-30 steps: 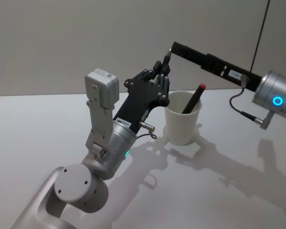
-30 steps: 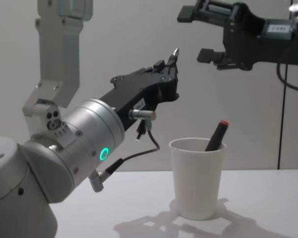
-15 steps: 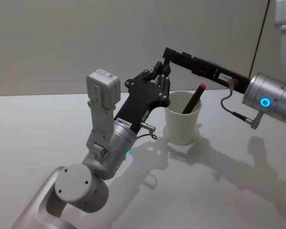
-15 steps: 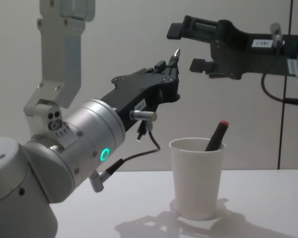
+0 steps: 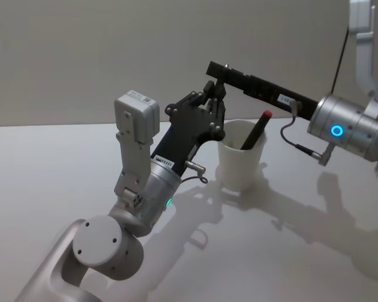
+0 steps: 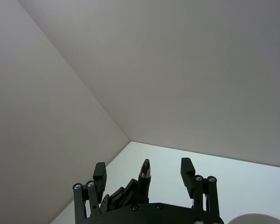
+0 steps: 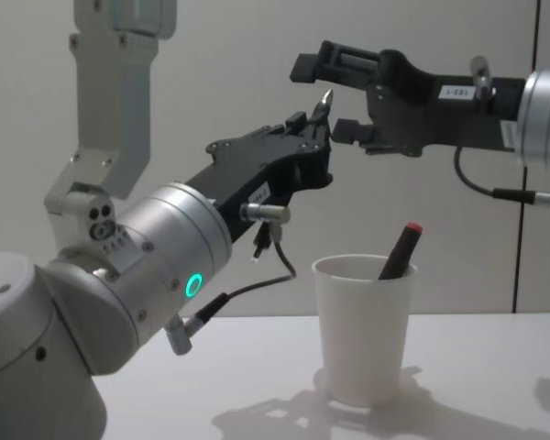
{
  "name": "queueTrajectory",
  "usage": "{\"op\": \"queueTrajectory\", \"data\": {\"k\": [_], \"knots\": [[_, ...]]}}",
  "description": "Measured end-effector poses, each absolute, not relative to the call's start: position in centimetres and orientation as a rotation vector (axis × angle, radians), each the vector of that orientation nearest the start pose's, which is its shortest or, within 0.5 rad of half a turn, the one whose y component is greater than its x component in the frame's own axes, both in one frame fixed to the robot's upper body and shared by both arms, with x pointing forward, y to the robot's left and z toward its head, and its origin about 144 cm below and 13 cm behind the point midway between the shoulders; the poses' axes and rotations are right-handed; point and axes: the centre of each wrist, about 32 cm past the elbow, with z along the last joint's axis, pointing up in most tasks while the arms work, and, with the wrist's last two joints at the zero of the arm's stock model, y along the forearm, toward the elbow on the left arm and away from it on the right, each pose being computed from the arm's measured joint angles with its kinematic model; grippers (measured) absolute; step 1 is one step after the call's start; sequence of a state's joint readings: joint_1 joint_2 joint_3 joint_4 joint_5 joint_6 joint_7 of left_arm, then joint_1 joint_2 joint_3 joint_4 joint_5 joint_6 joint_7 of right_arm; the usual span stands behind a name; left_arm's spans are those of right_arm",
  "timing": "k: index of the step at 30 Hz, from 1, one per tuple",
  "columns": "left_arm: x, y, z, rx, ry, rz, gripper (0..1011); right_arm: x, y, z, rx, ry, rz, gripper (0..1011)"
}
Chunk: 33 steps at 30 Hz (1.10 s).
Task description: Place the pen into the pen holder.
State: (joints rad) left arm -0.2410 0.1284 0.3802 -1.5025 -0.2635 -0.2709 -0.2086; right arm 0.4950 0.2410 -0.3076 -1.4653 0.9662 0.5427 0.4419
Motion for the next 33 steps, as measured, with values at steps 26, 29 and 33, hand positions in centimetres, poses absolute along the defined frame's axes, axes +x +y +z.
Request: {"op": "queueTrajectory", "data": {"k": [26,29,33], "knots": [[50.5,14.8,119.2,-0.34,-0.213,0.985,130,57.8,-20.8,127.7,0.28,0.579,-0.548,1002],[50.5,14.8,119.2,-0.34,-0.213,0.985,130,57.8,-21.0,127.7,0.284,0.579,-0.547,1002],[50.5,14.8,119.2,-0.34,-0.213,0.985,130,57.7,-21.3,127.6,0.286,0.579,-0.546,1002]]}}
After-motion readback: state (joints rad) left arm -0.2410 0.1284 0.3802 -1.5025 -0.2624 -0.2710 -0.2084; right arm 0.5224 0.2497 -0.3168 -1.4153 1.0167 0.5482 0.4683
